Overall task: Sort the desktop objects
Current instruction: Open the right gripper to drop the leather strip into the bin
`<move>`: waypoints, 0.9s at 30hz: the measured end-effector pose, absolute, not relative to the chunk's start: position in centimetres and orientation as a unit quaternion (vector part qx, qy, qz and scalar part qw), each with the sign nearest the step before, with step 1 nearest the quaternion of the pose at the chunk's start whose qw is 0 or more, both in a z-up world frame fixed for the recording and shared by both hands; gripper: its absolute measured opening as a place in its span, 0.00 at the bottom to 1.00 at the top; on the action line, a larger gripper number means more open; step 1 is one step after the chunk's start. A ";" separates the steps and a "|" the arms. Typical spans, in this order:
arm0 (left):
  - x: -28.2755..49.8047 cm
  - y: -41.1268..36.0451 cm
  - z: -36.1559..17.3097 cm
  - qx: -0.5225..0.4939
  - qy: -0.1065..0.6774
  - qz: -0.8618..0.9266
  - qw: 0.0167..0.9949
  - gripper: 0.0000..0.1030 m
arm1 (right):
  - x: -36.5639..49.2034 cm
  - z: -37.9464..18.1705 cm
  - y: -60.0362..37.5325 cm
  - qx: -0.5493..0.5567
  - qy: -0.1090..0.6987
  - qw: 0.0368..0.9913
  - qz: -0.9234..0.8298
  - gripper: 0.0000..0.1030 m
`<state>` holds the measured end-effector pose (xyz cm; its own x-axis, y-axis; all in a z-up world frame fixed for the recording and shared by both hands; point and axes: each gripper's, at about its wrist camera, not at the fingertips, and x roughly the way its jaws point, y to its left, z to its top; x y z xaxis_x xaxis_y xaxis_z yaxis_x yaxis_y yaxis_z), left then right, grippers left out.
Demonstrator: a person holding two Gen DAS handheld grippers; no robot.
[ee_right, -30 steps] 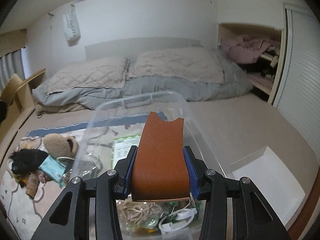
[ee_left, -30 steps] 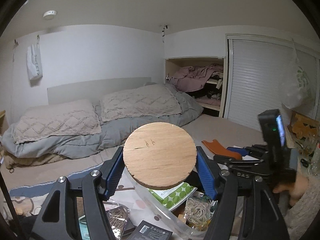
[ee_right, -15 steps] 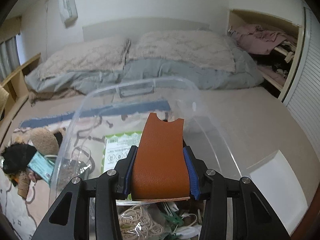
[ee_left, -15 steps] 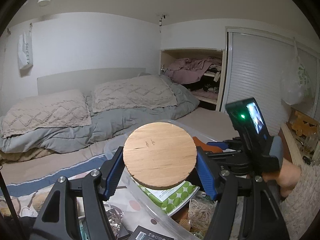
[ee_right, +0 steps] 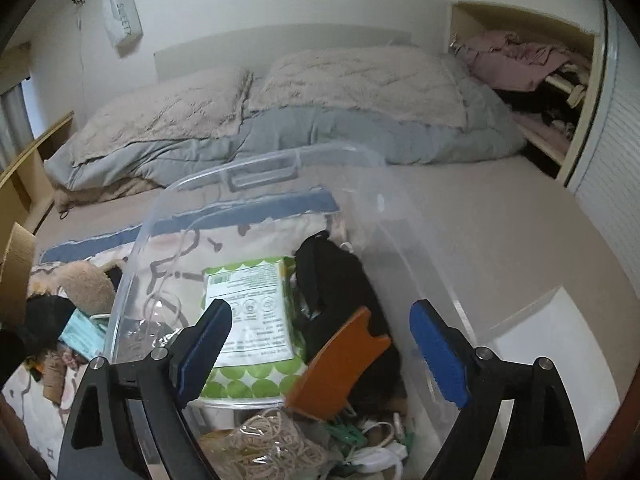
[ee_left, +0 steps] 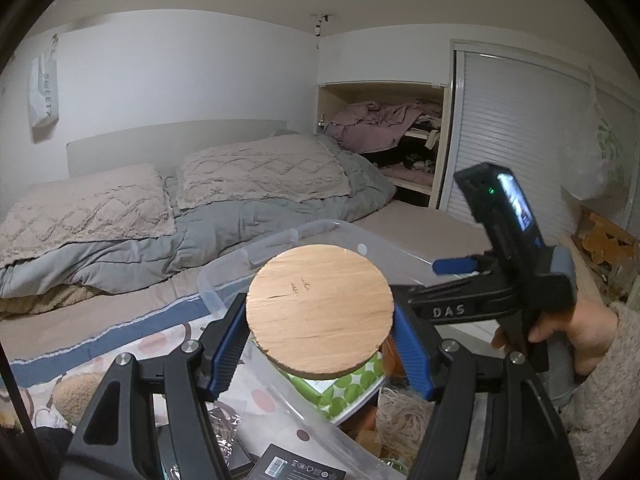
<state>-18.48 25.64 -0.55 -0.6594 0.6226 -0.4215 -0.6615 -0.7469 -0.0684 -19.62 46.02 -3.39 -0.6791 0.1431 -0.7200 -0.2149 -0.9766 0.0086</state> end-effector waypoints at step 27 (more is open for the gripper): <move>-15.0 34.1 -4.8 -0.275 0.050 0.881 0.381 0.66 | -7.2 2.6 48.4 -0.252 0.106 0.114 0.955 0.88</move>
<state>-15.01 34.09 -4.80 -0.5582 0.6437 -0.5236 -0.6987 -0.7050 -0.1218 -7.24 48.36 2.59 -0.8471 0.1638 -0.5055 -0.2706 -0.9517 0.1450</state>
